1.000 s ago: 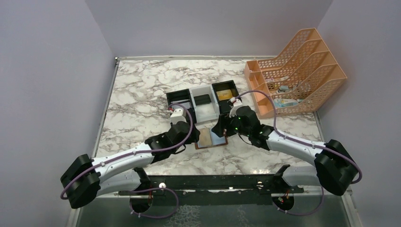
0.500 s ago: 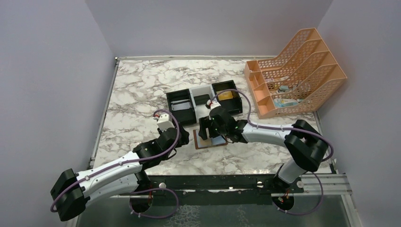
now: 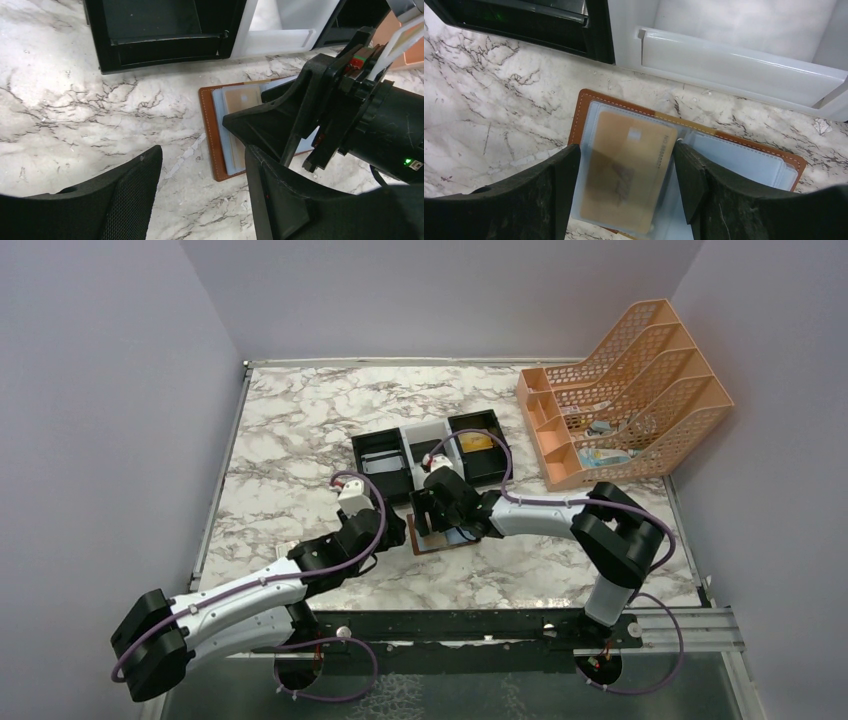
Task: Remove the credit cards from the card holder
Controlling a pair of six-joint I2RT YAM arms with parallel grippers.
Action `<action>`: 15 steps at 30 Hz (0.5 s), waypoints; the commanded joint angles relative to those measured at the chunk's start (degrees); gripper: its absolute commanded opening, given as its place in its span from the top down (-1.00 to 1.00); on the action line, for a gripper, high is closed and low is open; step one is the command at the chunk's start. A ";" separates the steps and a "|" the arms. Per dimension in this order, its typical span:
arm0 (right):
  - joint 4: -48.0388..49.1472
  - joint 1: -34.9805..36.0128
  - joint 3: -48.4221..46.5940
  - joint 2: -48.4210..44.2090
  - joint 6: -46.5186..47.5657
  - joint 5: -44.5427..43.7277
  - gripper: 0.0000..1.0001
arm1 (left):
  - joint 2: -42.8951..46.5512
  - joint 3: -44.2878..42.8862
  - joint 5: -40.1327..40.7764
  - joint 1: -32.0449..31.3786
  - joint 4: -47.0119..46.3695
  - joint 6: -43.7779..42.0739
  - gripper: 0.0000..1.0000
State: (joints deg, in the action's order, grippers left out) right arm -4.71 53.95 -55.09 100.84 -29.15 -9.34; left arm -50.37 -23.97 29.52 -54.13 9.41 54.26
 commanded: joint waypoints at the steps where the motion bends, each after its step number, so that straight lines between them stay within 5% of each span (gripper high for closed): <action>1: 0.65 -0.19 2.55 1.65 -0.75 0.11 -0.32 | -1.18 0.51 -3.63 0.03 -4.17 -1.39 -0.29; 15: 15.47 -8.83 13.02 -1.52 -3.72 18.63 -0.16 | -11.00 0.85 -14.02 0.08 -16.97 -3.44 -0.28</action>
State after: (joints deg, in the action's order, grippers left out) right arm 11.33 46.44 -45.23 98.21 -31.99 4.86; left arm -58.50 -23.92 20.45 -54.13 -1.15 52.27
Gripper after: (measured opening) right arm 0.589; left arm 0.640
